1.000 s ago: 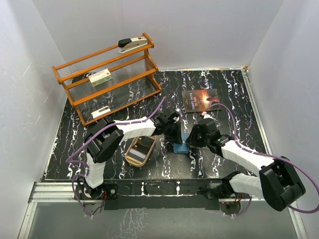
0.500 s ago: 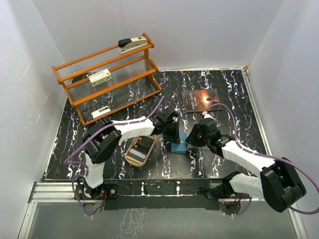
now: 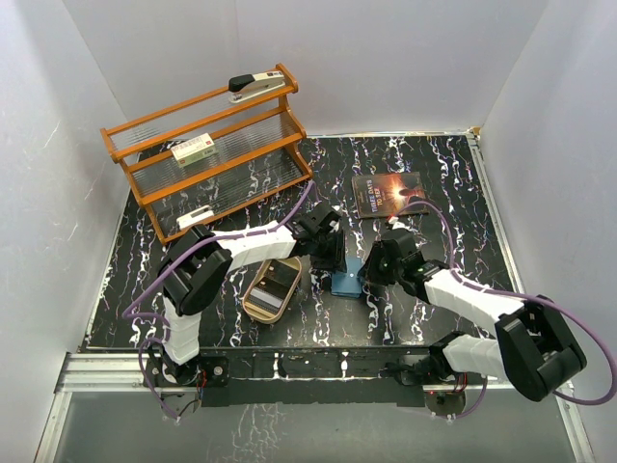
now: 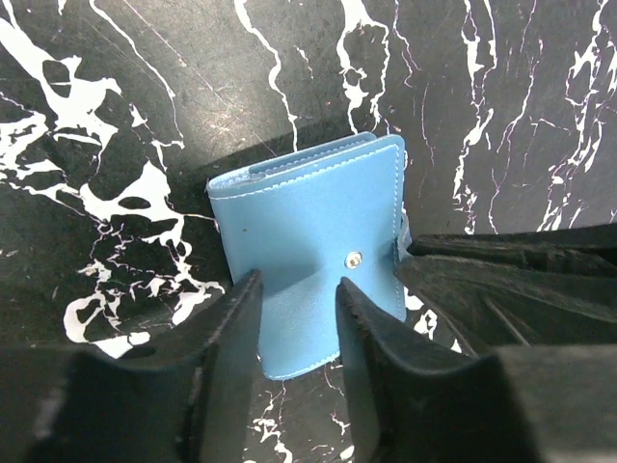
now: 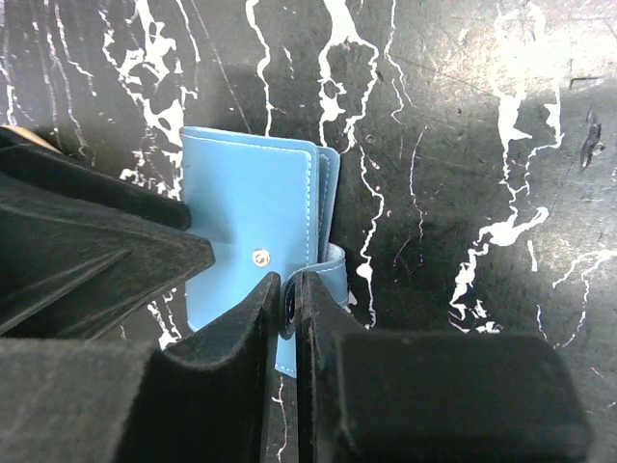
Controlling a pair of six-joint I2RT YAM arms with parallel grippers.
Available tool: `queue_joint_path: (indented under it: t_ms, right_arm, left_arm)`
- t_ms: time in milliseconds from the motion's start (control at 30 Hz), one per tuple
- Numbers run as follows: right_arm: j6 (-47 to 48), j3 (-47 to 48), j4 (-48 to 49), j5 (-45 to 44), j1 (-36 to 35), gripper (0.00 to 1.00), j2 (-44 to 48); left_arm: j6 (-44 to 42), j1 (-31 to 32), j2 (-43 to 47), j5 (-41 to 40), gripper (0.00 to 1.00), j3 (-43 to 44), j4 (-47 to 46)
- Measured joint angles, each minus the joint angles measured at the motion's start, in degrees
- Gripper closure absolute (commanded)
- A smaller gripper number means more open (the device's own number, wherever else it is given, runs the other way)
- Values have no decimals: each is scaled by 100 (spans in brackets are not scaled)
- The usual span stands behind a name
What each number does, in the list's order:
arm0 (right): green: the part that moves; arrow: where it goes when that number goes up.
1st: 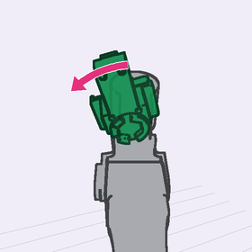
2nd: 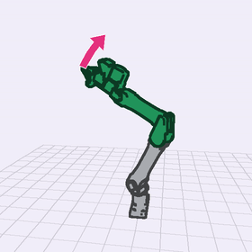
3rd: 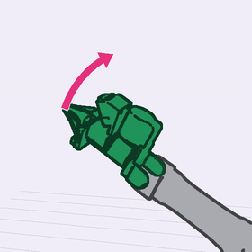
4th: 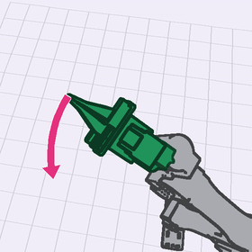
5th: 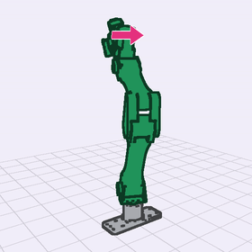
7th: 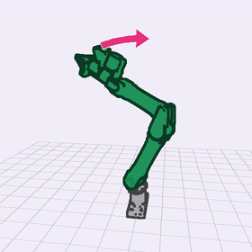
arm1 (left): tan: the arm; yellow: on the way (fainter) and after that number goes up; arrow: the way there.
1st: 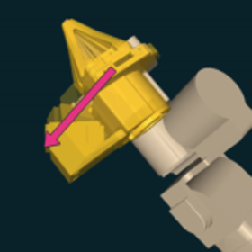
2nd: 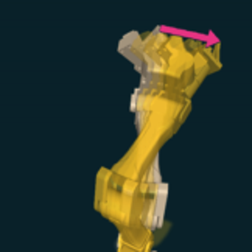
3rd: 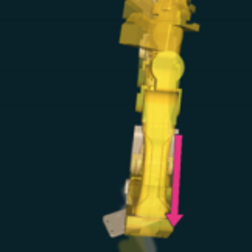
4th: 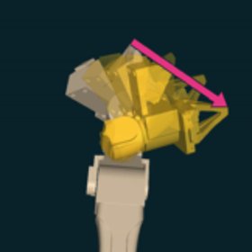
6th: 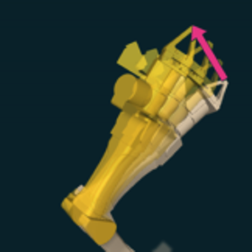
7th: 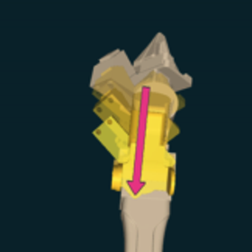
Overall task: Put the credit cards into the card holder
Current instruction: Close the card holder at the center of the board.
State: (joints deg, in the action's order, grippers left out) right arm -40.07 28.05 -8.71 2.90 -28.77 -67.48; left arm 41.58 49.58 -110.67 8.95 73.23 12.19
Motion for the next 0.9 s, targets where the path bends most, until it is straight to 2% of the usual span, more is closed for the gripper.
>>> queue_joint_path:
  t_ms: [367,633,767,900]
  right_arm:
    - [138,111,179,-66,2,91,-575]
    - [286,229,157,-142,0,90,-688]
    - [299,282,103,-140,0,88,-688]
    - [295,372,-17,-118,0,85,-684]
  left_arm:
    - [-380,-37,33,-374,51,114,455]
    - [-424,-63,33,-433,49,109,579]
    - [-297,-68,33,-225,53,20,330]
    - [-177,-68,33,-103,62,-83,229]
